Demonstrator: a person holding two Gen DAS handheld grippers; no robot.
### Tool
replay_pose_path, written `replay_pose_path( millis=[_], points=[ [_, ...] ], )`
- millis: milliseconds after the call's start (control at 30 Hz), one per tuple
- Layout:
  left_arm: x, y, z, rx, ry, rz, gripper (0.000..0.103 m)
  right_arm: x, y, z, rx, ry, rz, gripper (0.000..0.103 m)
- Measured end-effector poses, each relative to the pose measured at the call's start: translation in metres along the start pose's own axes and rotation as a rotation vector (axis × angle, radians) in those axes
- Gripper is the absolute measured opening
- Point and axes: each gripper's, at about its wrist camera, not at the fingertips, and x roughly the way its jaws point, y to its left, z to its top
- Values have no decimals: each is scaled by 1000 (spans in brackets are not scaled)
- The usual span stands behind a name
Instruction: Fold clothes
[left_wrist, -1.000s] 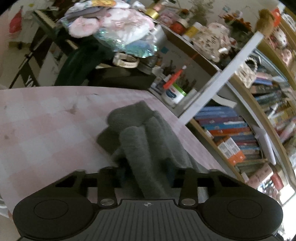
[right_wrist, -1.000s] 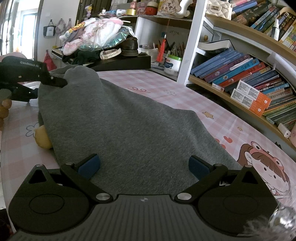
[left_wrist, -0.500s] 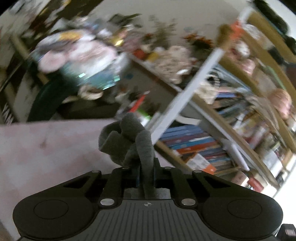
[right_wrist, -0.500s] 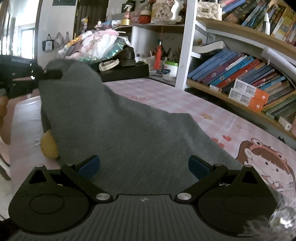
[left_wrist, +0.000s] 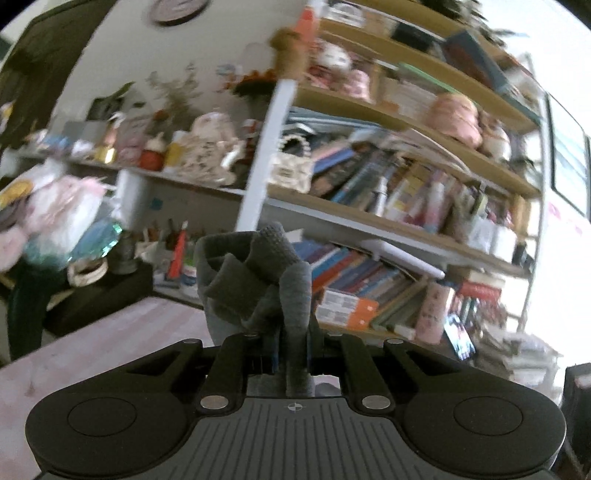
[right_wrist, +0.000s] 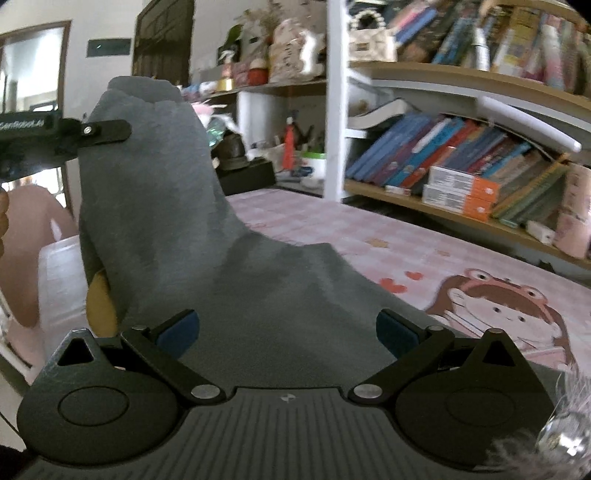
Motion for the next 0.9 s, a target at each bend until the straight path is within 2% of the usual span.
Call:
replay_pose_path(
  millis=[200, 367, 533, 633, 700, 767, 833, 900],
  points=[
    [4, -29, -5, 113, 39, -36, 11, -32, -35, -9, 146, -47, -37, 103],
    [10, -53, -14, 203, 90, -66, 11, -51, -55, -15, 217, -89, -85, 103],
    [16, -81, -33, 308, 190, -123, 16, -59, -67, -21, 270, -99, -87, 103],
    [21, -96, -52, 319, 298, -210, 32, -61, -72, -24, 304, -96, -62, 103],
    [24, -105, -63, 335, 360, -276, 64, -62, -75, -27, 327, -93, -46, 103],
    [22, -111, -70, 361, 382, -312, 72, -62, -79, -28, 355, -88, -22, 103],
    [19, -113, -72, 385, 388, -334, 72, -61, -80, -28, 378, -82, -4, 103],
    [15, -106, -68, 362, 368, -342, 72, -59, -81, -30, 402, -72, 13, 103]
  ],
)
